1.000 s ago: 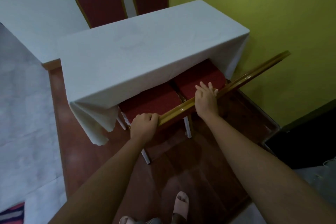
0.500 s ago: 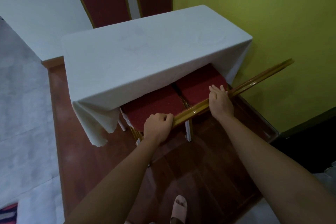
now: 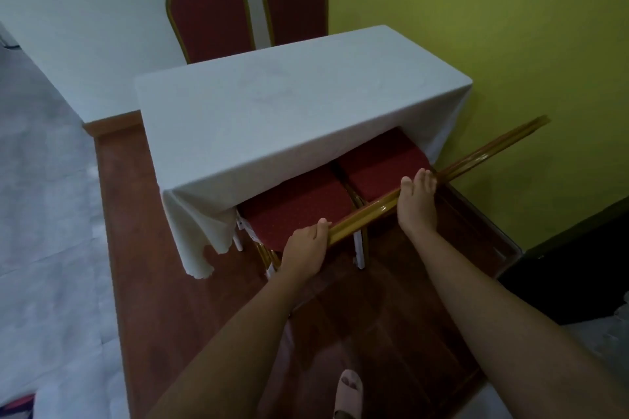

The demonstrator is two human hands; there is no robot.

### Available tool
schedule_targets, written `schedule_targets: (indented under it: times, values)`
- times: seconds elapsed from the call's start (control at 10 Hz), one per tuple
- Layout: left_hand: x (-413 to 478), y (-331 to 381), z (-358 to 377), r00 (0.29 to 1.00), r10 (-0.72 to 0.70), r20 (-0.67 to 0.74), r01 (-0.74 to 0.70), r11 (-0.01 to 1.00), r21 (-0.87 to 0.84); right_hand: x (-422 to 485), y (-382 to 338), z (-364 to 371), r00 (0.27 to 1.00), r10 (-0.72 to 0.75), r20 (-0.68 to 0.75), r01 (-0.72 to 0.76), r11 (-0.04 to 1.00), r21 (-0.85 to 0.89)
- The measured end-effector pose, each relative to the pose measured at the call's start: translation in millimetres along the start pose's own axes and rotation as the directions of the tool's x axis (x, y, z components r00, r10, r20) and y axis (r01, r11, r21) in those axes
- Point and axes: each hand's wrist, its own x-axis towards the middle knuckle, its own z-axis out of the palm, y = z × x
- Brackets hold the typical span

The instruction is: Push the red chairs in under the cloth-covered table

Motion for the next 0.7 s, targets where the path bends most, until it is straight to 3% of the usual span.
schedule_targets:
  times: [0.1, 0.2, 0.4, 0.5, 0.6, 0.7]
  values:
    - [-3.9, -8.8, -10.6, 0.991, 0.072, 0.110, -0.079, 0.995, 0.064, -14.0, -11.5, 7.2, 0.997, 0.043, -0.066, -0.045, 0.999, -0.026]
    - [5.2, -22.4, -38.1, 0.954, 0.130, 0.269, -0.194, 0.955, 0.224, -36.2, -25.7, 18.1, 0.991, 0.050, -0.125, -0.072, 0.982, -0.177]
    - [44.0, -57.6, -128.8, 0.928, 0.211, 0.307, -0.344, 0.799, 0.492, -79.1, -58.3, 54.9, 0.976, 0.014, -0.218, -0.139, 0.809, -0.571]
    - [60.3, -65.1, -166.2, 0.924, 0.183, 0.336, -0.365, 0.684, 0.631, -85.8, -81.5, 71.2, 0.984, 0.060, -0.165, -0.153, 0.758, -0.634]
    - [76.2, -63.3, -195.3, 0.931, 0.166, 0.326, -0.358, 0.601, 0.714, -76.5, -109.9, 72.9, 0.992, 0.103, -0.079, -0.130, 0.773, -0.621]
    - [91.7, -48.9, -211.3, 0.939, 0.138, 0.314, -0.326, 0.643, 0.693, -57.9, -134.4, 66.9, 0.998, 0.060, -0.002, -0.051, 0.828, -0.559]
